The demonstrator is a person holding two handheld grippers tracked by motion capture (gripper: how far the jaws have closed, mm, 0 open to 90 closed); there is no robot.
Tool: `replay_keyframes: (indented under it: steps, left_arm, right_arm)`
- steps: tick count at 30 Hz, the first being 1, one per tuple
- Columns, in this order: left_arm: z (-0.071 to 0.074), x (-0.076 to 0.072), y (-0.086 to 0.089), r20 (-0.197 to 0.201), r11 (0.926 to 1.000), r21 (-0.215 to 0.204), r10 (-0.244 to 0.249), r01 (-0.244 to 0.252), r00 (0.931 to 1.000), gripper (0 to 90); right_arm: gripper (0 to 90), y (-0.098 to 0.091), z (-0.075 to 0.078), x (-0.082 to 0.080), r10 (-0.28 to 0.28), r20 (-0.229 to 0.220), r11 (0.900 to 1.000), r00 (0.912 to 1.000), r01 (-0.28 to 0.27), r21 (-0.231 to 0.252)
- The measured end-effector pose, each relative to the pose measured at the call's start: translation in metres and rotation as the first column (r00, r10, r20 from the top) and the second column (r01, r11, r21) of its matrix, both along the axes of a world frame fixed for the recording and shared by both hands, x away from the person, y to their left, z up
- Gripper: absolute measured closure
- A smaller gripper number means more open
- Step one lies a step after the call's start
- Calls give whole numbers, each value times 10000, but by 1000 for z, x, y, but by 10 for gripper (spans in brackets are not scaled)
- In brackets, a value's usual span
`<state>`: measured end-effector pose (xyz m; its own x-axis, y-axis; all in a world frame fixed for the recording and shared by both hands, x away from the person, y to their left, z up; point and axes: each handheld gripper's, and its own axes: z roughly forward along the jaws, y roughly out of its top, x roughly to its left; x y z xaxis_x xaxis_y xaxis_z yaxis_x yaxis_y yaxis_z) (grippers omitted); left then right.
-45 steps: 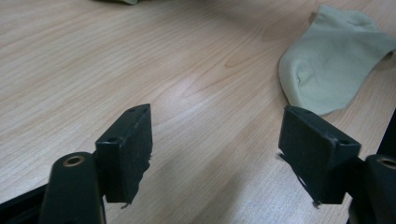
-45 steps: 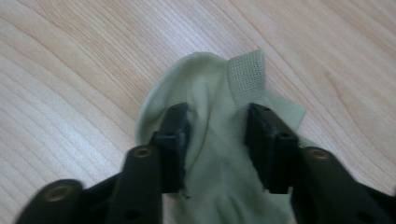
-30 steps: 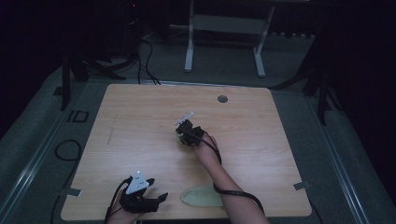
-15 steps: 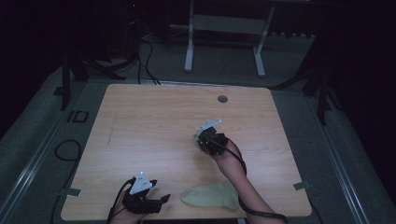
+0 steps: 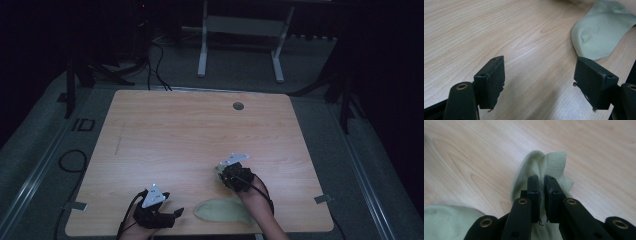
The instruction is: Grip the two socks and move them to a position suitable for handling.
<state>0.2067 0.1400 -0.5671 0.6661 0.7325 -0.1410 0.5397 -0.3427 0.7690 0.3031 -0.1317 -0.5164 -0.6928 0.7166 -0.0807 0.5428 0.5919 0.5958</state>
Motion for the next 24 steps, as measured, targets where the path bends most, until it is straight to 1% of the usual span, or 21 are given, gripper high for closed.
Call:
replay_keyframes:
  steps: [1,5,6,8,10,12,13,14,15,17,20,22,24]
  left_arm:
    - [0,0,0,33,10000,15,26,-26,10000,252]
    - [1,2,-3,66,10000,-6,-37,37,10000,252]
    - [1,2,-4,71,10000,11,-50,50,10000,252]
    - [2,4,-6,79,10000,27,-88,88,9999,252]
    - [3,6,-9,101,9999,62,-147,147,9998,251]
    - [6,9,-12,89,9997,60,-237,237,9997,252]
    - [7,11,-14,84,9996,66,-286,285,9996,252]
    - [9,12,-16,103,9995,55,-314,313,9995,252]
    - [11,14,-17,77,9994,-1,-339,339,9994,252]
    - [16,18,-21,57,9987,-173,-473,474,9989,252]
    - [23,27,-27,80,9980,-171,-605,606,9981,252]
    - [28,35,-34,104,9975,-202,-671,673,9977,252]
    - [31,43,-41,205,9971,-83,-754,756,9969,252]
  right_arm:
    - [834,0,-3,0,-39,-103,10000,9999,40,62]
    - [827,6,-14,2,-187,-224,9998,9996,185,-109]
    - [820,9,-17,4,-211,-284,9995,9994,205,-226]
    - [806,11,-23,8,-349,-392,9992,9986,340,-225]
    - [776,14,-27,12,-475,-443,9984,9979,461,-340]
    - [770,15,-30,14,-685,-422,9975,9968,678,-174]
    - [735,16,-29,15,-657,-440,9977,9969,648,-208]
    - [684,17,-28,16,-620,-538,9980,9966,611,-188]
    - [652,17,-26,16,-533,-615,9985,9967,527,-110]
    - [604,15,-17,14,-462,-439,9989,9980,465,58]
    - [587,6,1,16,-346,-369,9983,9987,362,453]
    - [587,0,10,19,-287,-292,9982,9992,302,523]
    - [584,-4,16,23,-128,-299,9988,9995,142,477]
